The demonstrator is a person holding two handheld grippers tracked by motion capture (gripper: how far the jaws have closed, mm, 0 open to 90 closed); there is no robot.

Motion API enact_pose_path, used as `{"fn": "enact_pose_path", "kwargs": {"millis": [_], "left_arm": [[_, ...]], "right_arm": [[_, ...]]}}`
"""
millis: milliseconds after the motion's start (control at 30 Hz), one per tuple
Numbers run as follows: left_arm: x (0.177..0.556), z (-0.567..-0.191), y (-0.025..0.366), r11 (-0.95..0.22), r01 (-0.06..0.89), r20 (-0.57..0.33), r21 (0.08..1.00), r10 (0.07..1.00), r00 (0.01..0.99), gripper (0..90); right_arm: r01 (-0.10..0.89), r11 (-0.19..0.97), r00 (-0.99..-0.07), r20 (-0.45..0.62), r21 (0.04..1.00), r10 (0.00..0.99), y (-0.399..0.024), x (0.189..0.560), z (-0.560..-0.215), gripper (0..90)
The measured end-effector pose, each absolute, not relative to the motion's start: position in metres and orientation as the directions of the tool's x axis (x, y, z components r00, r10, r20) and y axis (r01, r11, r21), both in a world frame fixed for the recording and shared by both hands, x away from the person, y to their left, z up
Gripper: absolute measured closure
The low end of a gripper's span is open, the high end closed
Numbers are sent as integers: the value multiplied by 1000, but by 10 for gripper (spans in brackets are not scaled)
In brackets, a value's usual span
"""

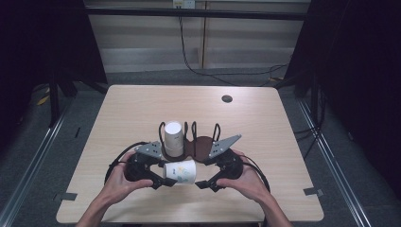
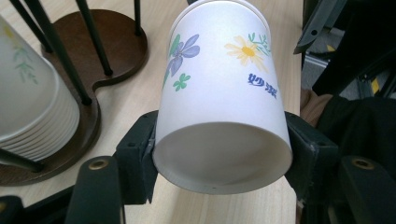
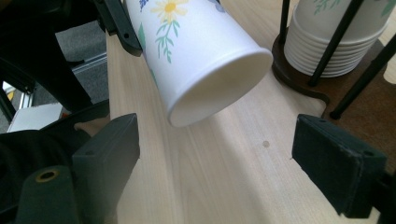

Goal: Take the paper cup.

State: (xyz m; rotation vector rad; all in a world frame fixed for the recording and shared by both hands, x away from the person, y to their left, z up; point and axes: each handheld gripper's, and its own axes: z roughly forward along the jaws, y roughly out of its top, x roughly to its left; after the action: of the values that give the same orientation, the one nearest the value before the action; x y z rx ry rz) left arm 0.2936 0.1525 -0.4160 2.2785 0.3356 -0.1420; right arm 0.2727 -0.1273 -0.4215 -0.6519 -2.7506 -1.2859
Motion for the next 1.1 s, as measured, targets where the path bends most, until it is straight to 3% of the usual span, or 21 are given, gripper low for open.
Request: {"fn": "enact_pose_path", "kwargs": {"millis": [633, 1100], "left_arm": [[289, -412, 161, -548, 278, -199, 789, 200, 959, 367], [284, -411, 159, -488, 244, -178, 838, 177, 968, 369]], "right_arm": [[369, 347, -907, 253, 862, 337, -145, 271, -420, 147], [343, 294, -911, 240, 892, 336, -145, 269, -418, 136]]}}
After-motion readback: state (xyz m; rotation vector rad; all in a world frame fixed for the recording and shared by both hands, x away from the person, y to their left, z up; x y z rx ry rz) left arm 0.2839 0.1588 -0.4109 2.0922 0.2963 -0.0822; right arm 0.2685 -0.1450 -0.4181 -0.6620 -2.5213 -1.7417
